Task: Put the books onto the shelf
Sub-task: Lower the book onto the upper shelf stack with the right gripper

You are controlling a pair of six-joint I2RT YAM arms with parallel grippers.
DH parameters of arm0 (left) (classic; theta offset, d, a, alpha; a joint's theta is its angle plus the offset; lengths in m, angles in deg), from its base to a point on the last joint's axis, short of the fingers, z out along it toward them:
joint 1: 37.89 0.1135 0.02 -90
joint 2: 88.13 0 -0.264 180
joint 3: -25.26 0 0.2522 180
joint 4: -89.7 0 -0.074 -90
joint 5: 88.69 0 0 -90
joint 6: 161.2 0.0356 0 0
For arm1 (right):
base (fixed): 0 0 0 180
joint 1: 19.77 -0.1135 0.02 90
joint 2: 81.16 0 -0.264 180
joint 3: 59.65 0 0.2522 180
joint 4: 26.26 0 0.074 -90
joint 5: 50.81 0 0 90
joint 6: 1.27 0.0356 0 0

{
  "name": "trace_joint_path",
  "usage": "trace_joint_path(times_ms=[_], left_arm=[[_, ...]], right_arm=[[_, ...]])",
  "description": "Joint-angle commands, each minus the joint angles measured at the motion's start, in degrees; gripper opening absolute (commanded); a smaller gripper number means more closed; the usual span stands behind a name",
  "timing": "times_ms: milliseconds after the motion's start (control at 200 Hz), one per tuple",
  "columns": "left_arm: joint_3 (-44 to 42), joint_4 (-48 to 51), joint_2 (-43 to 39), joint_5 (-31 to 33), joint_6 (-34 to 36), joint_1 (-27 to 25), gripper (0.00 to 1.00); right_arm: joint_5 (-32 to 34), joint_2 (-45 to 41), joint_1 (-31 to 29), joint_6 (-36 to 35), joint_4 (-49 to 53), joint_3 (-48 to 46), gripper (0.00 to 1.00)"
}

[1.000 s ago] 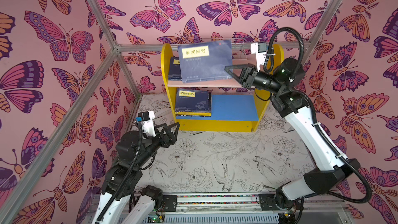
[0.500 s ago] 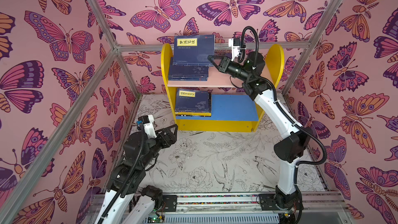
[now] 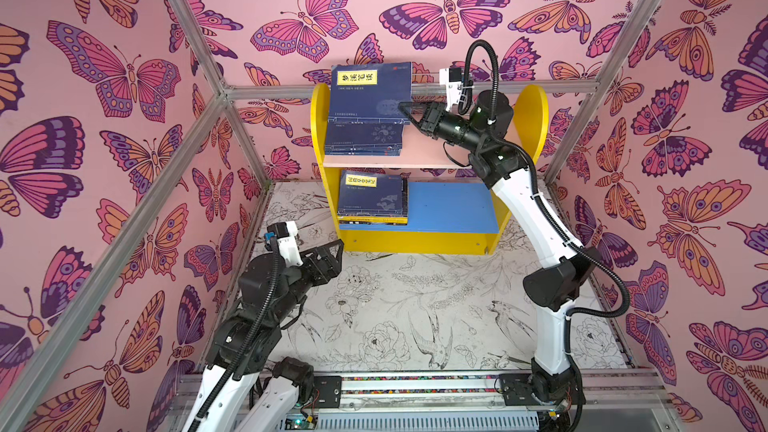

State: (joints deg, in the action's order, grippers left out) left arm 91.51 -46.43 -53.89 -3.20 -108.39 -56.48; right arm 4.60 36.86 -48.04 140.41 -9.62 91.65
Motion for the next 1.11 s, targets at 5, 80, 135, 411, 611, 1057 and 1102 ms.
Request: trace_joint_path(times_ms=[5, 80, 135, 411, 611, 1057, 1102], left_arm=[[-1.16, 0.74, -0.31, -0.14, -0.34, 0.35, 0.85], [-1.25, 0.74, -0.4, -0.13, -0.35, 0.39, 0.85], [-1.27, 0.79, -0.49, -0.23, -0.25, 0.29, 0.85], [-1.93, 0.83, -0.51, -0.23, -0.78, 0.31, 0.85], [-2.37, 0.67, -0.4, -0.41, -1.38, 0.32, 0.85], [-3.4, -0.4, 0.21, -2.29, -2.98, 0.39, 0.85], [-3.44, -0.49, 0.3, -2.47, -3.13, 0.32, 0.85]], right_arm=[[-0.85, 1.84, -1.3, 1.05, 0.26, 2.44, 0.0], [-0.96, 2.38, -1.68, 0.66, 0.76, 3.2, 0.0], [-0.73, 2.65, -1.96, 0.15, 1.47, 3.43, 0.0], [0.64, 3.47, -2.62, -2.93, 5.84, 4.75, 0.05], [2.22, 2.79, -3.19, -6.16, 8.42, 5.55, 0.21], [-0.26, 1.46, -3.21, -3.83, 6.36, 4.44, 0.06], [-0.39, 0.96, -3.18, -2.65, 4.85, 3.4, 0.06]])
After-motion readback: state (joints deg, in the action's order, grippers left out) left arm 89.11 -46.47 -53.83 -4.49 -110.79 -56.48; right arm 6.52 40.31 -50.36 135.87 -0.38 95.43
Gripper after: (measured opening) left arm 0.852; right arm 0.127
